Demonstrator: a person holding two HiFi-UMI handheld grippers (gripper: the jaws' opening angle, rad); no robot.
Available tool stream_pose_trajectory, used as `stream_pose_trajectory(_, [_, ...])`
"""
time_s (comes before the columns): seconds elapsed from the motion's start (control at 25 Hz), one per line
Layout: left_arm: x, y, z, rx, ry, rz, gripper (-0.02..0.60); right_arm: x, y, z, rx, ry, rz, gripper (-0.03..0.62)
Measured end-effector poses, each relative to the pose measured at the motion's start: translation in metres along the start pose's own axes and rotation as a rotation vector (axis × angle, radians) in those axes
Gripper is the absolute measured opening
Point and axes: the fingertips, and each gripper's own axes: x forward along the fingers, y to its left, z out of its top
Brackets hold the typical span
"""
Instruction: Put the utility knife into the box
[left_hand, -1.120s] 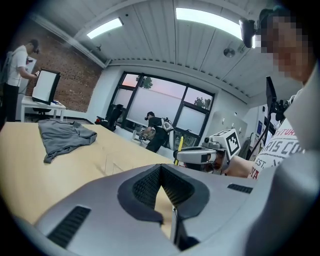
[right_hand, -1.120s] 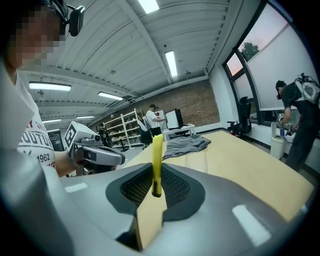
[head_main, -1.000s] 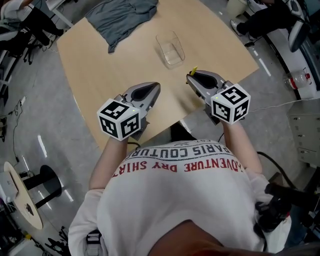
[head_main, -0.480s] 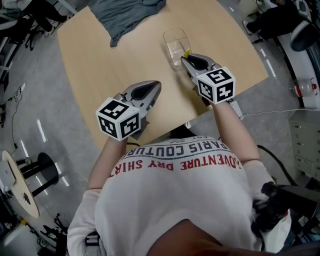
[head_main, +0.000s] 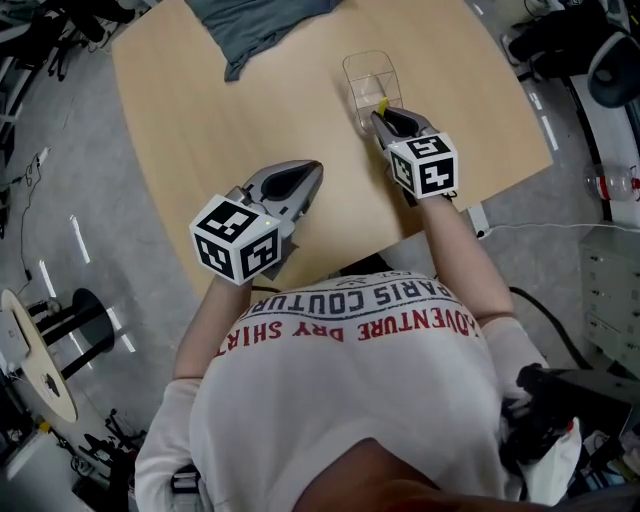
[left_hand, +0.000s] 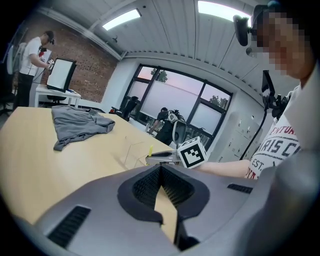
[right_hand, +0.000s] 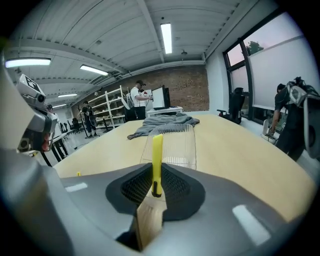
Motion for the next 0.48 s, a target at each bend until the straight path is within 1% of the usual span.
stream_pose_trajectory(0.12, [0.005, 0.007, -0.003, -0.012, 0.002, 0.000, 0.003, 0.010, -0.005, -0.010, 0.010, 0.021, -0.009, 0.052])
stream_pose_trajectory(0.28, [0.007, 0.007, -0.003, -0.013, 0.000, -0.005, 0.003, 0.014, -0.008, -0.019, 0.019, 0.047, -0.013, 0.052])
stream_pose_trajectory(0.48, [0.004, 0.009, -0.001, -0.016, -0.007, -0.004, 0.003, 0.017, -0.005, -0.022, 0.028, 0.049, 0.004, 0.054])
